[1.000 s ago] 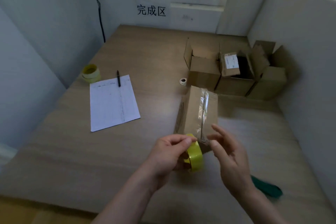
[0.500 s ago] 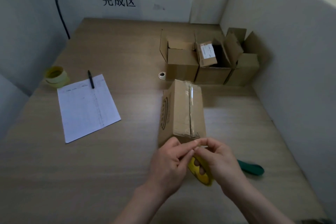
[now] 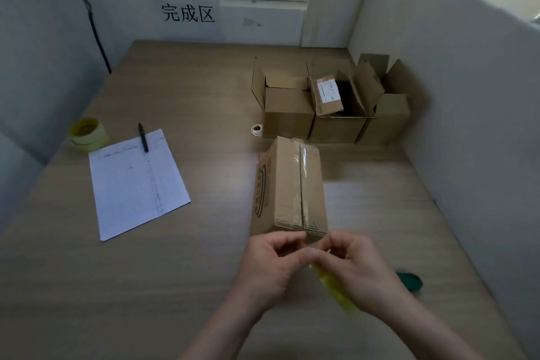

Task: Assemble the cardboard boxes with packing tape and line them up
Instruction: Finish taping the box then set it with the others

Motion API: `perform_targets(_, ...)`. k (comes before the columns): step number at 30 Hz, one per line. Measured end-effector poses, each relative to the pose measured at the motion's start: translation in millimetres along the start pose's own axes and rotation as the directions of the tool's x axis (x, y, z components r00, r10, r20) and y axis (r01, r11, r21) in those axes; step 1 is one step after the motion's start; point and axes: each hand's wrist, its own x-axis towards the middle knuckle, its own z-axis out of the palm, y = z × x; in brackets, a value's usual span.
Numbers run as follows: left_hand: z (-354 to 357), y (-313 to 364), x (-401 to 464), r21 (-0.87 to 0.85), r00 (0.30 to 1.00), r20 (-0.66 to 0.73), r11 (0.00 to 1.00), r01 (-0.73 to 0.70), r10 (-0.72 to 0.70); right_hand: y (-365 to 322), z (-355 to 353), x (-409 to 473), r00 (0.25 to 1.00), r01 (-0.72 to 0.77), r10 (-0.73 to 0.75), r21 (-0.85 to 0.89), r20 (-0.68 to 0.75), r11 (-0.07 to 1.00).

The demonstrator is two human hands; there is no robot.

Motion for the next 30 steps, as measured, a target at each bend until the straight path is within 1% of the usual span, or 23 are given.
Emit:
perform_targets(4, 4, -5, 5, 0.19, 0.996, 0.045, 0.978, -0.086, 0.079, 2, 0, -7, 0.999, 0.007, -0.006, -0.024, 0.039, 1.0)
perform_targets(7, 5, -11, 3, 0.333, 0.983, 0.072, 0.925, -0.184, 0.17, 7, -3, -13, 0.997, 0.044, -0.042, -0.022, 0.06, 0.999)
perform_targets(9, 7, -15, 1, 0.401, 0.961, 0.046, 0.876, -0.269, 0.274, 8, -2, -21, 0.994, 0.054, -0.06, 0.065, 0.093, 0.996)
perform_targets(12, 9, -18, 7, 0.459, 0.911, -0.02, 0.813, -0.358, 0.413, 17, -1, -37, 0.987, 0.047, -0.087, 0.275, 0.135, 0.96)
perform_targets(14, 9, -17, 10, 0.477, 0.883, -0.044, 0.786, -0.393, 0.468, 24, -5, -47, 0.986, 0.087, -0.13, 0.346, 0.104, 0.934)
perform_targets(16, 7, -17, 12, 0.532, 0.852, -0.039, 0.733, -0.424, 0.522, 23, -15, -53, 0.978, 0.174, -0.204, 0.347, 0.051, 0.921)
perform_targets(17, 4, -16, 13, 0.58, 0.827, -0.033, 0.685, -0.442, 0.562, 24, -21, -51, 0.975, 0.209, -0.222, 0.311, 0.008, 0.927)
perform_targets(18, 2, -17, 16, 0.629, 0.796, -0.034, 0.632, -0.453, 0.604, 27, -27, -45, 0.974, 0.226, -0.224, 0.194, -0.033, 0.955)
perform_targets(19, -1, -17, 21, 0.666, 0.769, -0.043, 0.591, -0.454, 0.638, 32, -34, -35, 0.972, 0.228, -0.228, -0.015, -0.058, 0.974)
perform_targets(20, -4, -19, 28, 0.691, 0.75, -0.047, 0.564, -0.452, 0.659, 38, -40, -23, 0.972, 0.204, -0.227, -0.265, -0.059, 0.943)
perform_targets(21, -7, -21, 34, 0.701, 0.745, -0.033, 0.546, -0.458, 0.666, 42, -44, -10, 0.977, 0.154, -0.204, -0.455, -0.063, 0.877)
perform_targets(22, -9, -25, 40, 0.697, 0.754, -0.007, 0.544, -0.467, 0.657, 44, -46, 1, 0.982, 0.11, -0.176, -0.537, -0.073, 0.836)
perform_targets(23, -11, -28, 47, 0.686, 0.777, 0.02, 0.557, -0.468, 0.629, 49, -46, 12, 0.985, 0.093, -0.157, -0.543, -0.073, 0.834)
perform_targets(25, -17, -37, 57, 0.676, 0.819, 0.05, 0.584, -0.449, 0.571, 51, -42, 27, 0.987, 0.105, -0.153, -0.529, -0.048, 0.842)
perform_targets(28, -31, -44, 65, 0.662, 0.812, 0.013, 0.603, -0.444, 0.584, 52, -32, 40, 0.98, 0.156, -0.199, -0.555, -0.017, 0.817)
perform_targets(30, -42, -46, 67, 0.625, 0.825, -0.034, 0.657, -0.423, 0.564, 48, -22, 49, 0.972, 0.197, -0.234, -0.599, 0.016, 0.777)
